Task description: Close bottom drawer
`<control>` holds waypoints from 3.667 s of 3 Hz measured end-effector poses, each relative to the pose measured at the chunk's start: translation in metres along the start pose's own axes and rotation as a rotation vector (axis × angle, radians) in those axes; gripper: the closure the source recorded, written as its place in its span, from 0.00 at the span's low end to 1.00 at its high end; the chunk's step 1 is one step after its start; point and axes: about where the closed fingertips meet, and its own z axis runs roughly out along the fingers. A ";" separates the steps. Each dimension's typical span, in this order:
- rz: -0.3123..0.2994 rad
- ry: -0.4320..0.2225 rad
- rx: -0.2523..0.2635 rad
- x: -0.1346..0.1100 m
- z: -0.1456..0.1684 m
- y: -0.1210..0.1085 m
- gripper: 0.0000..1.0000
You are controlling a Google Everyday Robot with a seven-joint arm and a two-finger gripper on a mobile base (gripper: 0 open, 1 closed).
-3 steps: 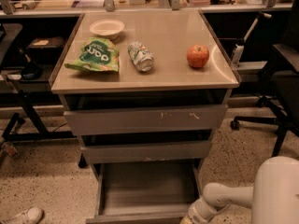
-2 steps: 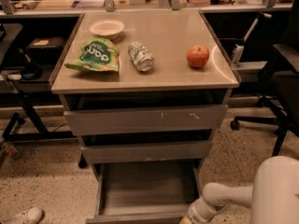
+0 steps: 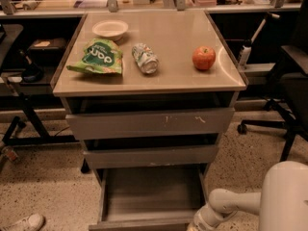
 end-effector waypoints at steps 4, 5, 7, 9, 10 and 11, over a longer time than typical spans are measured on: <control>0.000 0.000 0.000 0.000 0.000 0.000 0.43; 0.000 0.000 0.000 0.000 0.000 0.000 0.66; -0.003 0.001 0.000 -0.001 0.001 0.000 1.00; -0.044 0.004 0.039 -0.024 0.007 -0.022 1.00; -0.066 0.009 0.067 -0.037 0.004 -0.033 1.00; -0.083 0.009 0.092 -0.047 0.001 -0.045 1.00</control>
Offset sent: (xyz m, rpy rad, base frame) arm 0.0000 0.0000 0.0000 0.0000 0.0000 0.0000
